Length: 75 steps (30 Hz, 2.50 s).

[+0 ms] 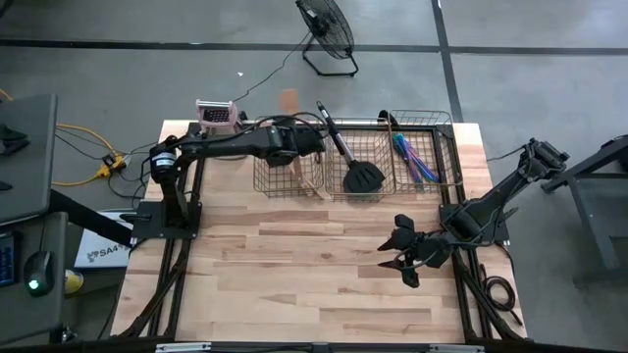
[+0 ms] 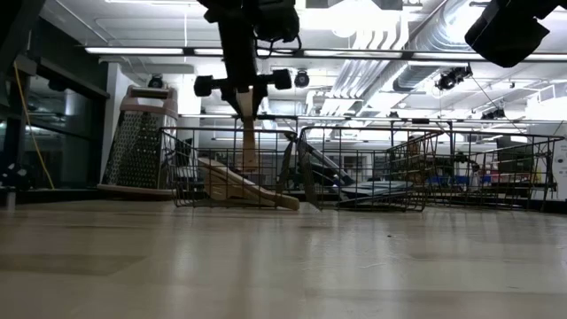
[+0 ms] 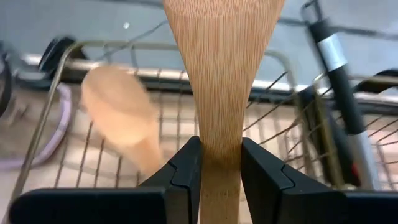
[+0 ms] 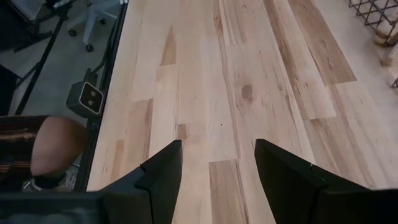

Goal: Pick & Place Kitchen Items
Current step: Put the wooden turner spatula into the left mesh basket, then return to Home Position

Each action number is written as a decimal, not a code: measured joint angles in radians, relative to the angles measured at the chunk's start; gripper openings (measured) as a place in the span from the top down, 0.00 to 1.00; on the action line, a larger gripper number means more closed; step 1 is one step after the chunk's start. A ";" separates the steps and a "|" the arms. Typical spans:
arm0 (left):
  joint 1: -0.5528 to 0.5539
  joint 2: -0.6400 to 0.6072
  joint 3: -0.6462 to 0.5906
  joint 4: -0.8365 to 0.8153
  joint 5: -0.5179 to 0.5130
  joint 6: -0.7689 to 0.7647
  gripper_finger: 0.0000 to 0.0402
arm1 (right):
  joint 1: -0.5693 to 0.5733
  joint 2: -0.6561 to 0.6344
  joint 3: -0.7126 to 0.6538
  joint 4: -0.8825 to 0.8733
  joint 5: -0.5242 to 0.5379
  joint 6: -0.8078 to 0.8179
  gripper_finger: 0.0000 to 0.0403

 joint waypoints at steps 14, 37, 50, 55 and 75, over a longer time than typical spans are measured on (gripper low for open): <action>-0.006 0.004 -0.043 -0.111 0.072 -0.330 0.80 | 0.000 0.000 0.000 0.001 0.006 0.000 0.52; 0.034 0.004 -0.178 0.060 0.137 -0.377 0.78 | 0.000 0.000 0.000 0.001 0.010 -0.001 0.52; 0.033 0.004 -0.178 0.074 0.176 -0.317 0.64 | 0.000 0.000 0.000 0.001 0.006 0.006 0.52; 0.033 0.004 -0.178 0.074 0.177 -0.294 0.51 | 0.000 0.000 0.000 0.001 0.006 0.006 0.52; -0.078 -0.158 -0.177 0.030 0.099 0.544 0.43 | 0.000 0.000 0.000 -0.010 0.125 -0.151 0.52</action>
